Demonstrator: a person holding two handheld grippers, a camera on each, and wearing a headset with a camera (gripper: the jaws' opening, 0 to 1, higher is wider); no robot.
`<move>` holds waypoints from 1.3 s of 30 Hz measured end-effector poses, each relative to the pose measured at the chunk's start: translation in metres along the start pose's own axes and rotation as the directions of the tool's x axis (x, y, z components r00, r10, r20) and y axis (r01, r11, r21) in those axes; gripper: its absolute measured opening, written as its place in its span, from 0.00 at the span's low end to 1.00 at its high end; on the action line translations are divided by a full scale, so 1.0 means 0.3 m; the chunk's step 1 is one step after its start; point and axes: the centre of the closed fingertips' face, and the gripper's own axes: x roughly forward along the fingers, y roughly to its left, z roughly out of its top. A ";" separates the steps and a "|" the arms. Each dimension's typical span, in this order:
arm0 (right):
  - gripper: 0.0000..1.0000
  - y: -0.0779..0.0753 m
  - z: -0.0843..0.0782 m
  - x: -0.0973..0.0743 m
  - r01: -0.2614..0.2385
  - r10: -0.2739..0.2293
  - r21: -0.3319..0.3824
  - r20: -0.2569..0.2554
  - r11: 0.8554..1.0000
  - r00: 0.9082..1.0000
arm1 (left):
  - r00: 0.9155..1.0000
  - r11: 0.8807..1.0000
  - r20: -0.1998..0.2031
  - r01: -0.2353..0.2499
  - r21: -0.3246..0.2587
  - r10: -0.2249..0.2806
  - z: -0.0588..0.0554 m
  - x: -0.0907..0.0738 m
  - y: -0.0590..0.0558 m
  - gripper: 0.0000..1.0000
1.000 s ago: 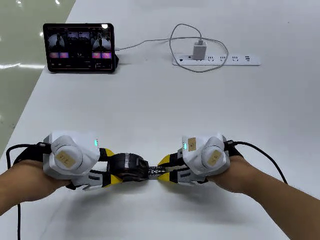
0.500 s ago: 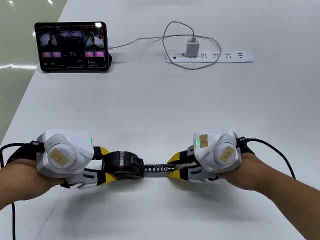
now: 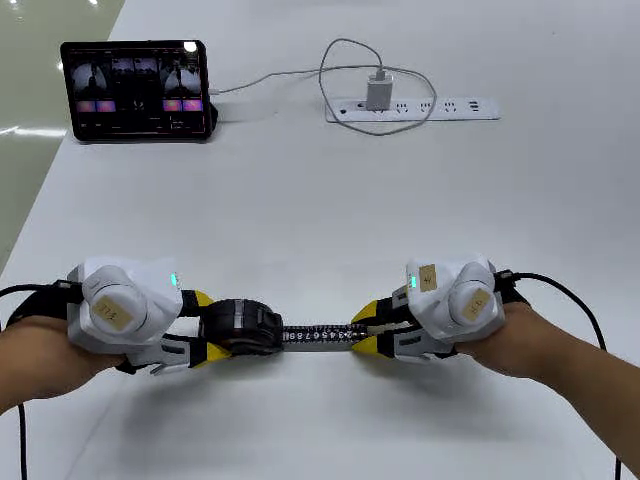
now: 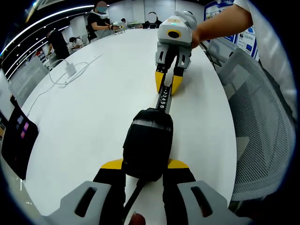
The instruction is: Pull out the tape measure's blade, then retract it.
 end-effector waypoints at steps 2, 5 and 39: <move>0.10 0.000 -0.008 -0.007 0.003 -0.003 0.001 -0.004 1.000 1.000 | 1.000 1.000 0.000 -0.001 0.001 0.001 0.000 0.000 0.000 0.24; 0.10 0.001 -0.019 -0.020 0.008 -0.008 0.008 -0.005 1.000 1.000 | 1.000 1.000 0.000 0.000 0.002 0.000 0.000 0.000 -0.001 0.24; 0.10 -0.003 -0.145 -0.162 0.031 -0.029 0.037 -0.069 0.999 0.997 | 1.000 1.000 -0.001 -0.005 0.009 0.005 0.001 -0.001 -0.003 0.24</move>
